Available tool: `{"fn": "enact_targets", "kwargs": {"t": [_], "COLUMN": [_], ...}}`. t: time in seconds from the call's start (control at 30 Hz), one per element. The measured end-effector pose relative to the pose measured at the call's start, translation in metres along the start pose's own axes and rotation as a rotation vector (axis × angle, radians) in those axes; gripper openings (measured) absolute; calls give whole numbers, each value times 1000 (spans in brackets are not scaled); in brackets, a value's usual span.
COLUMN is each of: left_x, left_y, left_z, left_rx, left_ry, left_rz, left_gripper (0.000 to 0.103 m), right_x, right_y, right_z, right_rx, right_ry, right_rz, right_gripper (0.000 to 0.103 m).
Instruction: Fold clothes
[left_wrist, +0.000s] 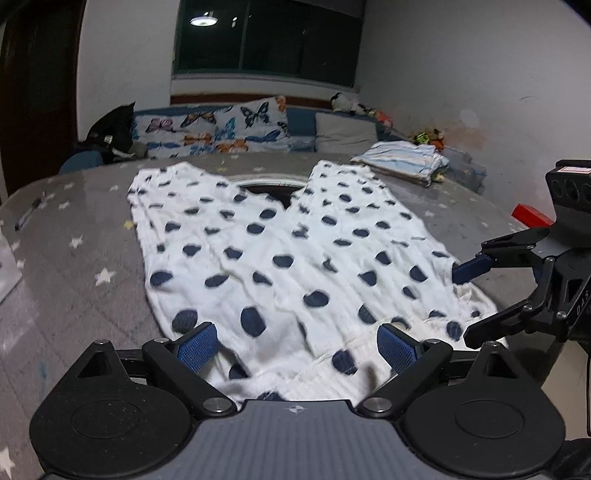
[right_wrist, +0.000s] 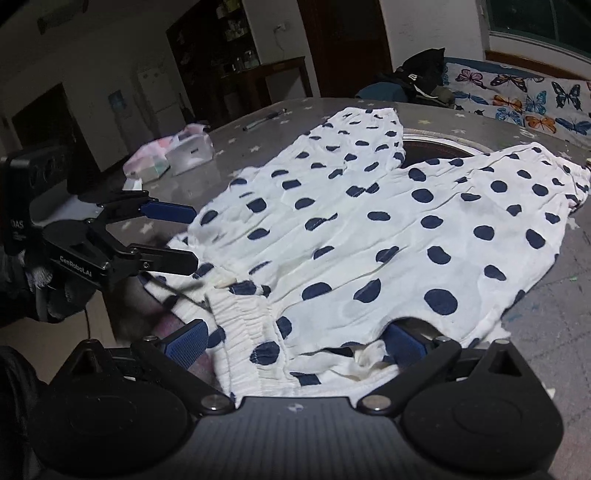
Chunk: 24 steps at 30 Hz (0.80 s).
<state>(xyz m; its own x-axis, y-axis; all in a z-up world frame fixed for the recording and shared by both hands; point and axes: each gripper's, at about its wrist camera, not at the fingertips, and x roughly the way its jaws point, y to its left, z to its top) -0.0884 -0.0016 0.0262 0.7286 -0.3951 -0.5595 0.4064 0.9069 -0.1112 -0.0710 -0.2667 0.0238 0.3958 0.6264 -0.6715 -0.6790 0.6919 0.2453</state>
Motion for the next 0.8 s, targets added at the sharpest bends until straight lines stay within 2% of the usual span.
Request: {"fn": "enact_targets", "kwargs": {"t": [0.2, 0.3, 0.47, 0.57, 0.73, 0.8], "left_x": [6, 12, 22, 28, 41, 48], "left_y": [-28, -46, -77, -97, -124, -132], "left_z": [10, 13, 17, 19, 15, 12], "left_rx": [70, 106, 166, 198, 261, 280], "left_ry": [-18, -25, -26, -34, -4, 19], "left_rz": [-101, -160, -267, -344, -458, -473], "left_gripper": [95, 95, 94, 89, 84, 84], "right_x": [-27, -41, -50, -45, -29, -23], "right_y": [-7, -17, -35, -47, -55, -54], "right_z": [-6, -5, -3, -1, 3, 4], "right_rx": [60, 96, 102, 86, 49, 14], "right_ry": [-19, -43, -53, -28, 6, 31], "right_rz": [9, -29, -211, -322, -363, -381], "right_gripper": [102, 102, 99, 99, 99, 99]}}
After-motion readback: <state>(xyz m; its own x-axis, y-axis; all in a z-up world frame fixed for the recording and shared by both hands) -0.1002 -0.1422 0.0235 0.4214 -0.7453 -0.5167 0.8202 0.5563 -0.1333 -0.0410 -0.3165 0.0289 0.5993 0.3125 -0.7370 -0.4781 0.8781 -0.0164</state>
